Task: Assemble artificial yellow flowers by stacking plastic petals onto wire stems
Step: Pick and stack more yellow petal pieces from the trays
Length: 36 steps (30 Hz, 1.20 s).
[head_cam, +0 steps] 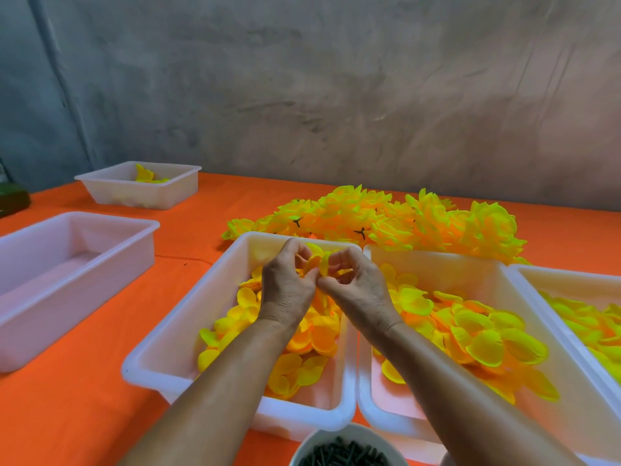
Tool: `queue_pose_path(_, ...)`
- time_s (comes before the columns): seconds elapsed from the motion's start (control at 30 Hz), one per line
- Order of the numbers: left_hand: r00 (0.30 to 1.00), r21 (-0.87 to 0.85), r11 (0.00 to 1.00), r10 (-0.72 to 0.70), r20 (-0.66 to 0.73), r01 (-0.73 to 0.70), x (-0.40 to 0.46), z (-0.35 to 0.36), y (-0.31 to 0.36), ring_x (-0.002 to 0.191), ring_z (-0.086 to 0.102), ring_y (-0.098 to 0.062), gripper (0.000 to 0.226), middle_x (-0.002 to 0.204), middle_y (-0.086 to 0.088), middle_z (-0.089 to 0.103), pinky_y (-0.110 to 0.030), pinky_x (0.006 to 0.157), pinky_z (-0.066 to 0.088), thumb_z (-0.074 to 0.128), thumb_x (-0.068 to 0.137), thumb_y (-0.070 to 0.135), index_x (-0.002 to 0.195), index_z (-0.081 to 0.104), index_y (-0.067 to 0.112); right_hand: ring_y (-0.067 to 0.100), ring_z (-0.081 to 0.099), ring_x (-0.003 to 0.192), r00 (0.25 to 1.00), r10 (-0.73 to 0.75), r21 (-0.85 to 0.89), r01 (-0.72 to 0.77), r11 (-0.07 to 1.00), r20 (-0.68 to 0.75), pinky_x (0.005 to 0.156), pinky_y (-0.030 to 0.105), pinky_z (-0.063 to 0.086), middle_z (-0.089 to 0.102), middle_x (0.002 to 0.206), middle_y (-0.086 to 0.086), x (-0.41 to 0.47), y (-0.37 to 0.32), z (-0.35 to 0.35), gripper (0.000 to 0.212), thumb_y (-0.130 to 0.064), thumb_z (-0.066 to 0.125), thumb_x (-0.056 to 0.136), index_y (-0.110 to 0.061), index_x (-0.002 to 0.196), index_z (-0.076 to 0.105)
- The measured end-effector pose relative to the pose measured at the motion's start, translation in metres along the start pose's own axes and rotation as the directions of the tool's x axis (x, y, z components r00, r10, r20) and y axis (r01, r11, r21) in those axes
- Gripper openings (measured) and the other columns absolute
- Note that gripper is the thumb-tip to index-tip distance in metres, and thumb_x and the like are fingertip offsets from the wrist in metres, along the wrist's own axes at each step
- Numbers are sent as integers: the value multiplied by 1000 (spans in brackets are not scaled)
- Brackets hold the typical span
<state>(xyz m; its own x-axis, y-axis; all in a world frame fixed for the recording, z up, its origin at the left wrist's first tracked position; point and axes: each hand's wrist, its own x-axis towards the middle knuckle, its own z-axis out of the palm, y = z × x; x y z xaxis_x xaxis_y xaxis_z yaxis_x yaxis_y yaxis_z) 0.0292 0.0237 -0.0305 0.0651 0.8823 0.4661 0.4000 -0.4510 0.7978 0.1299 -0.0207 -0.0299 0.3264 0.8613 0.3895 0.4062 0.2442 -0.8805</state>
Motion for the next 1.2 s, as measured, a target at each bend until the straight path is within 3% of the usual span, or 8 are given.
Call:
queue_pose_path(0.23, 1000, -77, 997, 18, 13, -17, -1, 2, 0, 74, 56, -16, 28, 79, 1, 60, -11, 58, 41, 76, 72, 5, 83, 53, 18, 25, 52, 68, 999, 9, -20, -10, 1000, -36, 62, 43, 48, 62, 81, 25, 4, 4, -4, 19, -18, 72, 82, -4, 90, 62)
queue_pose_path(0.33, 1000, -71, 997, -3, -12, 3, 0, 1, -1, 72, 55, -17, 31, 77, 0, 60, -21, 64, 43, 80, 68, 5, 82, 54, 16, 20, 49, 64, 997, 16, 8, -16, 1000, -71, 58, 36, 46, 58, 65, 13, 5, 6, -3, 13, -7, 75, 77, -11, 76, 63)
queue_pose_path(0.53, 912, -235, 891, -408, -40, 389, 12, 2, -10, 82, 66, -32, 31, 87, -17, 69, -47, 75, 55, 83, 67, 7, 80, 55, 13, 5, 43, 58, 989, -80, -16, 79, 997, -124, 60, 23, 37, 49, 63, -10, 3, 7, 1, 28, 8, 70, 75, -17, 72, 58)
queue_pose_path(0.67, 833, -301, 800, -552, -31, 519, 13, 7, -15, 65, 62, -22, 28, 85, -12, 69, -44, 65, 59, 82, 68, 8, 80, 58, 13, 11, 46, 64, 959, -252, -162, 229, 960, -133, 58, 7, 34, 54, 73, 2, 1, 6, 4, 14, 12, 70, 72, -1, 74, 66)
queue_pose_path(0.8, 766, -152, 799, -601, -229, 582, 26, -12, -31, 86, 63, -29, 24, 100, -15, 66, -34, 73, 52, 71, 76, 6, 97, 59, 8, 12, 45, 65, 912, -378, -241, 335, 911, -161, 58, 8, 31, 51, 74, 2, 0, 5, 0, 12, 15, 68, 71, 4, 74, 64)
queue_pose_path(0.97, 881, 86, 878, -465, -83, 471, 17, -7, -26, 87, 62, -32, 20, 90, -13, 64, -37, 73, 54, 66, 74, 7, 92, 58, 11, 7, 49, 56, 994, -40, -2, 40, 999, -99, 55, 22, 42, 51, 63, -4, 5, 6, 0, 15, 2, 73, 76, -11, 79, 66)
queue_pose_path(1.03, 885, 189, 869, -466, 9, 456, 15, -1, -21, 88, 63, -34, 16, 86, -12, 63, -39, 75, 56, 62, 74, 9, 89, 59, 11, 0, 53, 50, 997, 44, 147, -36, 989, -56, 50, 19, 45, 56, 61, -3, 5, 5, -4, 21, 4, 70, 77, -16, 76, 63)
queue_pose_path(1.2, 831, 407, 791, -542, 123, 456, 10, -11, -24, 98, 63, -35, 29, 102, -19, 68, -39, 80, 55, 63, 76, 17, 99, 68, 2, 26, 57, 70, 979, 188, 405, -202, 892, 73, 64, 36, 48, 59, 80, 18, 5, 0, -13, 19, 4, 57, 86, -14, 80, 60)
